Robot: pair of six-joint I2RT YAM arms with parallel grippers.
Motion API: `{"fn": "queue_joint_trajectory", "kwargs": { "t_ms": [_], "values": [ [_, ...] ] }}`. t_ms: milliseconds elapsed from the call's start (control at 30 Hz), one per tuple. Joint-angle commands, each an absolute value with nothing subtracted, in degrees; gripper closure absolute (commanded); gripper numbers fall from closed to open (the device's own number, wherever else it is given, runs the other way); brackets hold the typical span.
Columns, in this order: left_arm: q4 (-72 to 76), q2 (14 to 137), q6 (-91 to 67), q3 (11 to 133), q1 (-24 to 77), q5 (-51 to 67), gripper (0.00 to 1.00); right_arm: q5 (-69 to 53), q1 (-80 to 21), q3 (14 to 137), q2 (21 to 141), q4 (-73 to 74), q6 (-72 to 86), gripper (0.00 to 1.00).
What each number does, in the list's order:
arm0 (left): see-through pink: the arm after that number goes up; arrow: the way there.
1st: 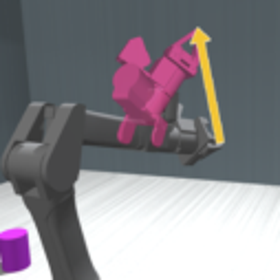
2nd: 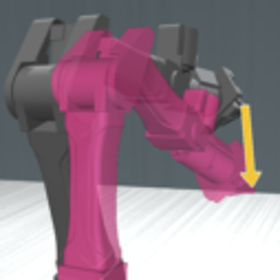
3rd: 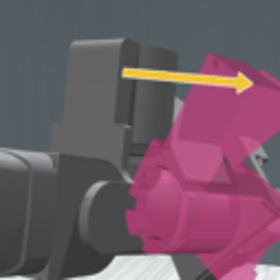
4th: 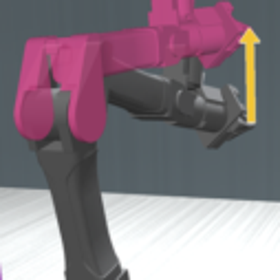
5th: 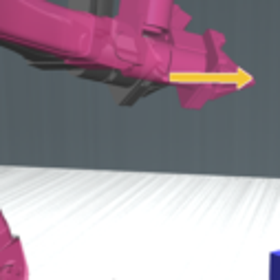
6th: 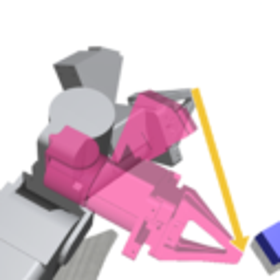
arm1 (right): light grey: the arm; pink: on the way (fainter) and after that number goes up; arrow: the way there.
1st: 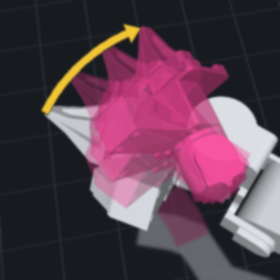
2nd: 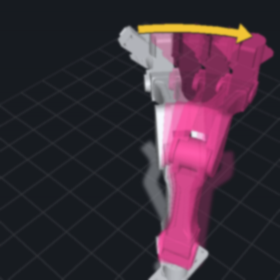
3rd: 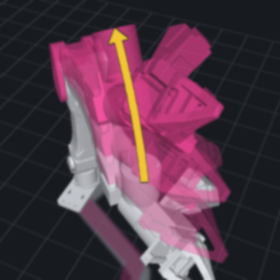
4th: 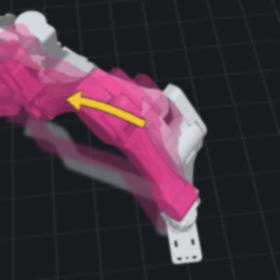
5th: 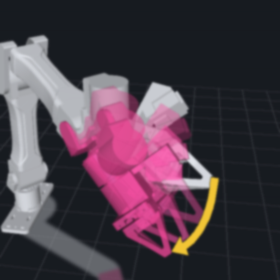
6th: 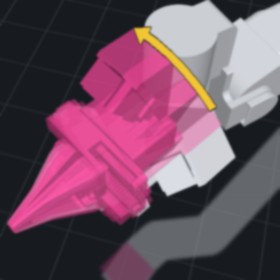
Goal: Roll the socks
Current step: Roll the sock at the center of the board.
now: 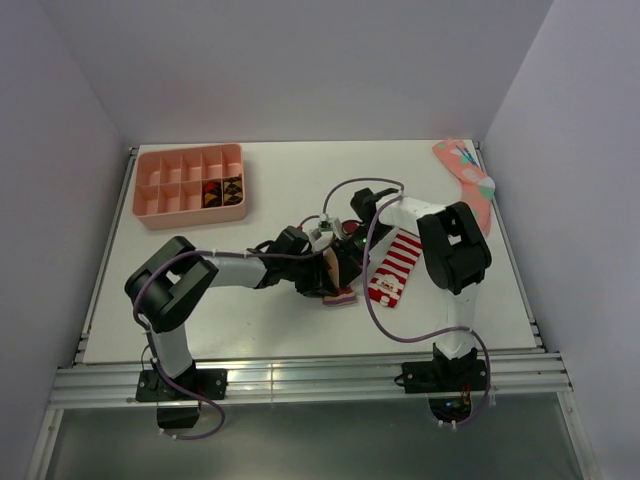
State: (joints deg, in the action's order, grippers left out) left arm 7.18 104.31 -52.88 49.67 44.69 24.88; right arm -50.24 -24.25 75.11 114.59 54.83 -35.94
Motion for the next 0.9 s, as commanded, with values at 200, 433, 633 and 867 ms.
{"fn": "queue_joint_trajectory", "kwargs": {
  "t_ms": [200, 433, 633, 867],
  "values": [
    [7.1, 109.2, -44.0, 48.5, 48.8, 17.8, 0.76, -39.6, -23.8, 70.5, 110.8, 47.8, -31.1, 0.73],
    [2.1, 112.0, -43.6, 51.5, 48.3, 21.1, 0.90, -36.8, -23.7, 64.8, 103.1, 41.9, -36.2, 0.66],
    [-4.3, 113.4, -41.5, 54.5, 47.6, 23.0, 0.93, -39.8, -22.6, 61.5, 97.9, 38.9, -39.0, 0.59],
    [-8.7, 113.6, -40.3, 57.1, 46.9, 23.4, 0.96, -44.5, -17.9, 62.1, 96.5, 38.5, -39.4, 0.58]
  ]
}}
